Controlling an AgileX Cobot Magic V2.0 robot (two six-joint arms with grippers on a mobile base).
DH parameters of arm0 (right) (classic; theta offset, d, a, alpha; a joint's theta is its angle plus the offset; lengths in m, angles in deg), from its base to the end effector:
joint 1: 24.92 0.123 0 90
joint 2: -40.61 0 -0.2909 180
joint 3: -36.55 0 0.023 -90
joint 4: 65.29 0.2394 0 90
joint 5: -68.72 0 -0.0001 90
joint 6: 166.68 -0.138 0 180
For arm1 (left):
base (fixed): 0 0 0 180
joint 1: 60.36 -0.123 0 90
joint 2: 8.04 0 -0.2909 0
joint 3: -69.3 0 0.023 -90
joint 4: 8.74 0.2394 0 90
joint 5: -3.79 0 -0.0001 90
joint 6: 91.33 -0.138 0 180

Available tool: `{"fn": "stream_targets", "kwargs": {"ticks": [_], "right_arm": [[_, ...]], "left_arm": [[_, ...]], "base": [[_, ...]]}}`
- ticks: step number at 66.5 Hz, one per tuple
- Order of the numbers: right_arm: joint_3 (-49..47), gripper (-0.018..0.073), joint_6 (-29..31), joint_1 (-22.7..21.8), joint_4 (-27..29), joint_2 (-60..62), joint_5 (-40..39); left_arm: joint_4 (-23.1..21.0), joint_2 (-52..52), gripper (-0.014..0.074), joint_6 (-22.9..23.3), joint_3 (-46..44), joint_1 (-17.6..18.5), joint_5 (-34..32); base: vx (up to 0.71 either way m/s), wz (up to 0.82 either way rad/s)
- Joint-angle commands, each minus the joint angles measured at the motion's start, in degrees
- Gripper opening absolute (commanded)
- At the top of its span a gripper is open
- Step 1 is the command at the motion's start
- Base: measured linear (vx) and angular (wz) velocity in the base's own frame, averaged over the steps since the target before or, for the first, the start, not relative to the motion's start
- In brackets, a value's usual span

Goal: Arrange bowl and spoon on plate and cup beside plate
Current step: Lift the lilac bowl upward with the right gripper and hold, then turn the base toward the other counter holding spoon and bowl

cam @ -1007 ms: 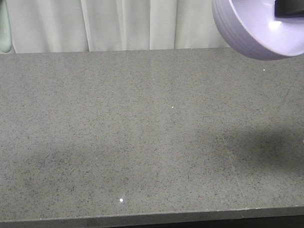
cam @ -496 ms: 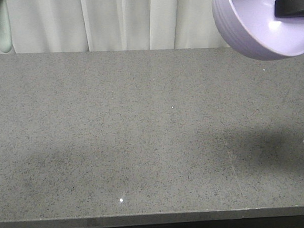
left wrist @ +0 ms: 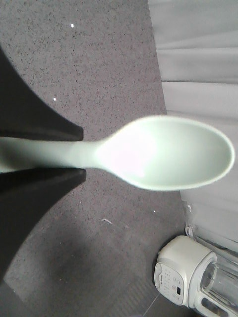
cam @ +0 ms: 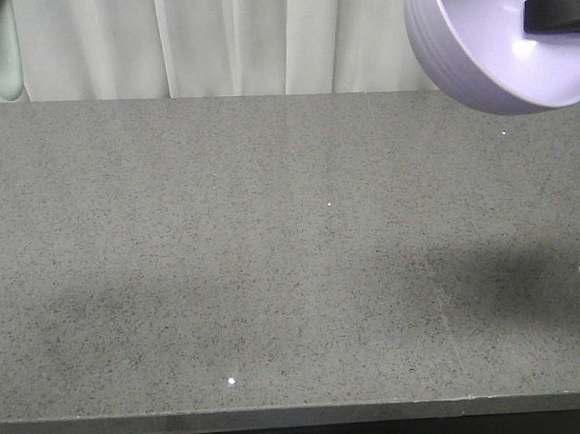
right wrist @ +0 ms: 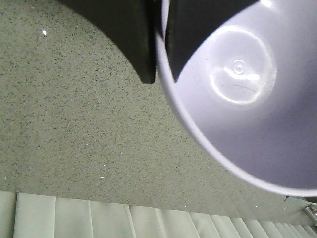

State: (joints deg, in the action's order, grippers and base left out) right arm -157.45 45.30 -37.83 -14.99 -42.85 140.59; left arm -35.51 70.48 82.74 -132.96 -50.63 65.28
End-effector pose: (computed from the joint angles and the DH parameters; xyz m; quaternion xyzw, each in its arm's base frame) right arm 0.2687 0.0420 0.4541 -0.1503 0.8409 0.2783 0.4392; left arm 0.2305 -0.0950 0.5066 0.1239 0.8236 -0.2478 0.4949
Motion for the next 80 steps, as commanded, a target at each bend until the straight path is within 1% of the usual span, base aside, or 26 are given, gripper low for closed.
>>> {"fn": "stream_targets", "kwargs": {"ticks": [1,80], "right_arm": [[-1.56,-0.0006,0.6,-0.1,3.26,1.42,-1.39],[-1.56,-0.0006,0.59,-0.1,3.26,1.42,-1.25]], "left_arm": [[-1.92,-0.93,-0.0008,-0.2,-1.19,0.32,-3.51],[-1.92,-0.93,-0.0008,-0.2,-1.19,0.32,-3.51]], "base": [[0.0,0.0],[0.0,-0.01]]}}
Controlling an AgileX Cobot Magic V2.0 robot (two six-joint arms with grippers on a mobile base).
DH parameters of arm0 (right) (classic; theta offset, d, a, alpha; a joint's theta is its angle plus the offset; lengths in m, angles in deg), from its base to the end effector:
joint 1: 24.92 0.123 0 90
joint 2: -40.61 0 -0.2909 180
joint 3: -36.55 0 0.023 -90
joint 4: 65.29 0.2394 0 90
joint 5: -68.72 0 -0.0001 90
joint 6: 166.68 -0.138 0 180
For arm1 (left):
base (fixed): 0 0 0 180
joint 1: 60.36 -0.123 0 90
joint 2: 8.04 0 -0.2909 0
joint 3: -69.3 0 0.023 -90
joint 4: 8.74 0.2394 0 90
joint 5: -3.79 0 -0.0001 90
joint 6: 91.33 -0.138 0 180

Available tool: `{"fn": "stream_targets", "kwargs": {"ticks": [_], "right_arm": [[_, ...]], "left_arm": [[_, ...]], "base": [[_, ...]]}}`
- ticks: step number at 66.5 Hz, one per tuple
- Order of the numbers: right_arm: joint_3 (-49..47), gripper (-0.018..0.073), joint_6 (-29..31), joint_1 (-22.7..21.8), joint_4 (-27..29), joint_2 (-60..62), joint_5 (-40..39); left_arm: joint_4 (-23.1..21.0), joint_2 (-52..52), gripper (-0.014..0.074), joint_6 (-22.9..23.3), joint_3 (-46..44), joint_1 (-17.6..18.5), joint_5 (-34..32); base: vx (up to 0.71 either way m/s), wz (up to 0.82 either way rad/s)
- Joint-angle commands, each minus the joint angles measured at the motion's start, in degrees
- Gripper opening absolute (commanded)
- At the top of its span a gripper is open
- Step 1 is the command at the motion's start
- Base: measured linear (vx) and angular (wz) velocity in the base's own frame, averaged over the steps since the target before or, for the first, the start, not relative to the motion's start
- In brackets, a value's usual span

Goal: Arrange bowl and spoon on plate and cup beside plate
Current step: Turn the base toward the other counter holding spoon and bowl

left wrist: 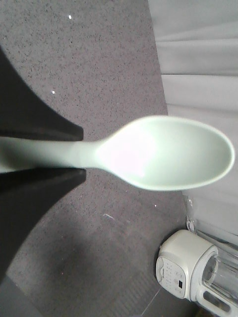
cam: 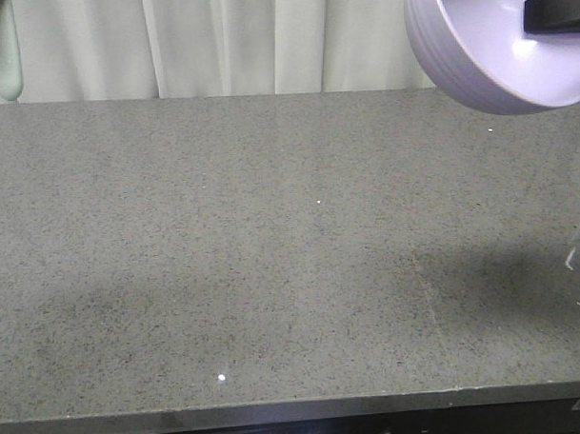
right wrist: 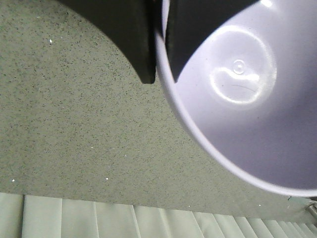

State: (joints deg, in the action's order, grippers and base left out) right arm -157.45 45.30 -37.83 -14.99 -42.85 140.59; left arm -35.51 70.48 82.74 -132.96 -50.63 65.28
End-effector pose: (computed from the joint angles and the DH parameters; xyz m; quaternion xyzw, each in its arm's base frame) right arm 0.2687 0.0420 0.4541 -0.1503 0.8409 0.2783 0.4392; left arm 0.2305 -0.0950 0.5066 0.1239 0.8236 -0.2478 0.4949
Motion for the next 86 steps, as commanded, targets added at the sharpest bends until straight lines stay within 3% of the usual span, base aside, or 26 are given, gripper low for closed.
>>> {"fn": "stream_targets", "kwargs": {"ticks": [1,86], "right_arm": [[-1.56,-0.0006,0.59,-0.1,3.26,1.42,-1.25],[-1.56,-0.0006,0.59,-0.1,3.26,1.42,-1.31]], "left_arm": [[-1.92,-0.93,-0.0008,-0.2,-1.19,0.32,-3.51],[-1.92,-0.93,-0.0008,-0.2,-1.19,0.32,-3.51]], "base": [[-0.02,-0.09],[0.0,-0.29]]}}
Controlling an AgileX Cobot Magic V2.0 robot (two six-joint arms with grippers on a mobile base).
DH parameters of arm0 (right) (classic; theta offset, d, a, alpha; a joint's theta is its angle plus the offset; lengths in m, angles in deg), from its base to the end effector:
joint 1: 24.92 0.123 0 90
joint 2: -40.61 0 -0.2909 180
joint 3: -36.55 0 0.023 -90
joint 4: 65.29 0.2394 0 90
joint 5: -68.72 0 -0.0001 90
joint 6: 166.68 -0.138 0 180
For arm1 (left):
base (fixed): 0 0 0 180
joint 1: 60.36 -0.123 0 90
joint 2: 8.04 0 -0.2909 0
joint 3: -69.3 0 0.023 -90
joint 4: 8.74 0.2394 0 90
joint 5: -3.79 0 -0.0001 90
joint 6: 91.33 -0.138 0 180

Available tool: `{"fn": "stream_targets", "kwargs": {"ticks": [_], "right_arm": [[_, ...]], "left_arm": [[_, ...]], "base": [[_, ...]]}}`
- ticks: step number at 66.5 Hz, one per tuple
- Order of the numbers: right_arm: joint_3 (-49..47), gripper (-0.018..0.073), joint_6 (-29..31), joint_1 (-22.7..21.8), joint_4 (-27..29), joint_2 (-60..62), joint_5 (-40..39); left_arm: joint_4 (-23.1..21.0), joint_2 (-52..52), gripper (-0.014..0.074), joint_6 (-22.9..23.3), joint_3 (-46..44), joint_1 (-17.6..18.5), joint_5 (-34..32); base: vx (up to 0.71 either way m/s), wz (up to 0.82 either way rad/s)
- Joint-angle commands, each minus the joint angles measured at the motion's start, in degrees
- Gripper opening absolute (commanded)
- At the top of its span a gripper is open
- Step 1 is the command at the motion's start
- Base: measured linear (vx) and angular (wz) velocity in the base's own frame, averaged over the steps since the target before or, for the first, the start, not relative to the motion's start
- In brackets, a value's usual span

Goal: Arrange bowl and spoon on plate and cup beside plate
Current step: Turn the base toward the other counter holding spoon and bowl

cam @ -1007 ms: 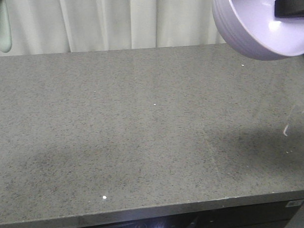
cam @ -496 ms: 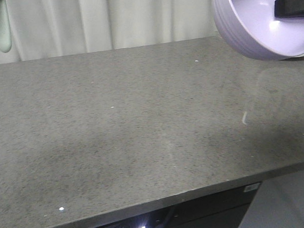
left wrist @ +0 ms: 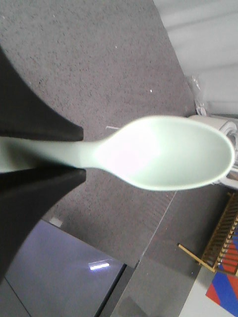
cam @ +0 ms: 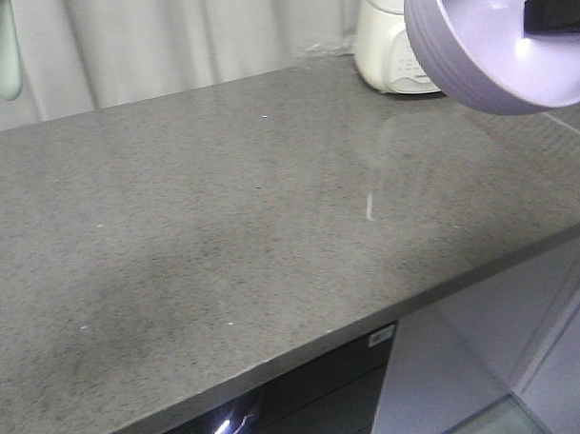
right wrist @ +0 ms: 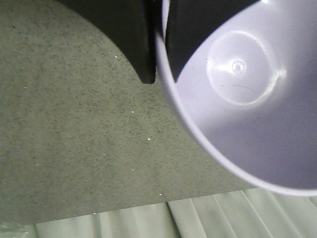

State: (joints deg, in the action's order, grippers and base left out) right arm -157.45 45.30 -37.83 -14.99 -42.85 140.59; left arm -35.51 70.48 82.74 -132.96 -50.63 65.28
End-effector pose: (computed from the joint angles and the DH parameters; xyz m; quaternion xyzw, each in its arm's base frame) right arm 0.2687 0.0420 0.4541 -0.1503 0.8409 0.2783 0.4392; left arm 0.2305 -0.0950 0.5066 0.1239 0.8236 -0.2478 0.4949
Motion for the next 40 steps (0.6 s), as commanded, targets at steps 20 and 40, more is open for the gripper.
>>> {"fn": "stream_targets", "kwargs": {"ticks": [20,40], "right_arm": [[-1.56,-0.0006,0.59,-0.1,3.26,1.42,-1.31],[-1.56,-0.0006,0.59,-0.1,3.13,1.42,-1.22]], "left_arm": [[-1.92,-0.93,-0.0008,-0.2,-1.19,0.32,-3.51],[-1.92,-0.93,-0.0008,-0.2,-1.19,0.32,-3.51]], "base": [[0.0,-0.39],[0.0,-0.41]]}}
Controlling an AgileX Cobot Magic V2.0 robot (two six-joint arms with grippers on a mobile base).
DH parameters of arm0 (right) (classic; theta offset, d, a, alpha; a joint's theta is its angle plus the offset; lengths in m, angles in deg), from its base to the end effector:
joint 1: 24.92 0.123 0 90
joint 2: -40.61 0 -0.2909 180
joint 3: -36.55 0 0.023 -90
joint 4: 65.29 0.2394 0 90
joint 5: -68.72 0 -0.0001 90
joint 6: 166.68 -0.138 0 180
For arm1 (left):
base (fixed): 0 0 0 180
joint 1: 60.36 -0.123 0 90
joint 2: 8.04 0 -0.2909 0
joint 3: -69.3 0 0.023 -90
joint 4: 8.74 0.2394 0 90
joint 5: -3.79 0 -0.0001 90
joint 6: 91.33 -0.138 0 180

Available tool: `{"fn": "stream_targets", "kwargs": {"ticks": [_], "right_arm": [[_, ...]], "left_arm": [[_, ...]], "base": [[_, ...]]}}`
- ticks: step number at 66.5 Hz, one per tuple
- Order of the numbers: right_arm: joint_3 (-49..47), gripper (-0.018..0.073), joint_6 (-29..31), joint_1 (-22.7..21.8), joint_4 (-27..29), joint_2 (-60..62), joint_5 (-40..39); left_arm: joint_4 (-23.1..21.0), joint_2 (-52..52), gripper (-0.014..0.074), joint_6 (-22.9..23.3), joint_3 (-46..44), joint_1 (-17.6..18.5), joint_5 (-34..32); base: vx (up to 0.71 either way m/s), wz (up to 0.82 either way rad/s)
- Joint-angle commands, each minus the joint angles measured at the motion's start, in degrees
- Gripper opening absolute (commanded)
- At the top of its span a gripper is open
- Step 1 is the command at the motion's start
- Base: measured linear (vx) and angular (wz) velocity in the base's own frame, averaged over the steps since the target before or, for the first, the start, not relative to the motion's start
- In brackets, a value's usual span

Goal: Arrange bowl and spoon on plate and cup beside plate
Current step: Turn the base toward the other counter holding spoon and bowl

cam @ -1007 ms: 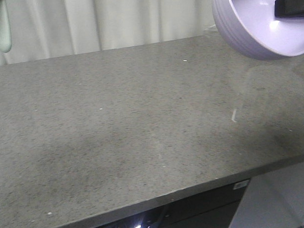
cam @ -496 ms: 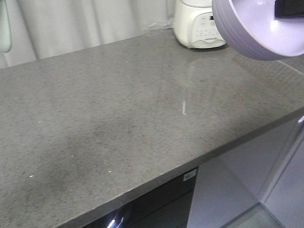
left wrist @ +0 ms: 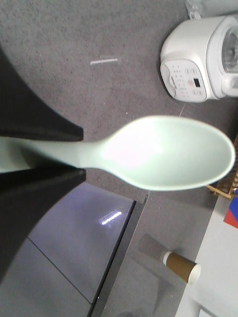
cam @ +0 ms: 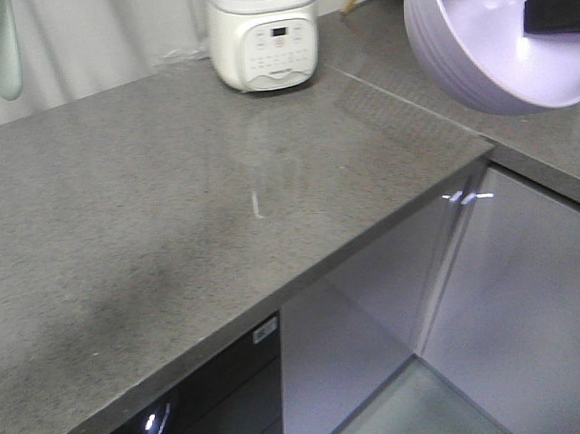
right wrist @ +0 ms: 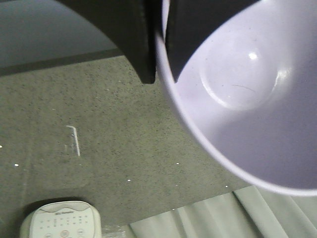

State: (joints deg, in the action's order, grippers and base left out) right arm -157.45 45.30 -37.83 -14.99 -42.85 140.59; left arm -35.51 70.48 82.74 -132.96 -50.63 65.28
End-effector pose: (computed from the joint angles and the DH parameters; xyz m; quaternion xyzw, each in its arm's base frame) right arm 0.2687 0.0420 0.4541 -0.1503 0.8409 0.2783 0.4392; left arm 0.2305 -0.0950 0.5066 0.1239 0.8236 -0.2478 0.4949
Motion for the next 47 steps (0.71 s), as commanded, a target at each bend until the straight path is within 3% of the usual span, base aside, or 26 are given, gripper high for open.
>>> {"fn": "stream_targets", "kwargs": {"ticks": [1,47], "right_arm": [[-1.56,-0.0006,0.59,-0.1,3.13,1.42,-1.22],[-1.56,-0.0006,0.59,-0.1,3.13,1.42,-1.22]], "left_arm": [[-1.92,-0.93,-0.0008,-0.2,-1.19,0.32,-3.51],[-1.92,-0.93,-0.0008,-0.2,-1.19,0.32,-3.51]], "base": [[0.0,-0.42],[0.0,-0.44]]}}
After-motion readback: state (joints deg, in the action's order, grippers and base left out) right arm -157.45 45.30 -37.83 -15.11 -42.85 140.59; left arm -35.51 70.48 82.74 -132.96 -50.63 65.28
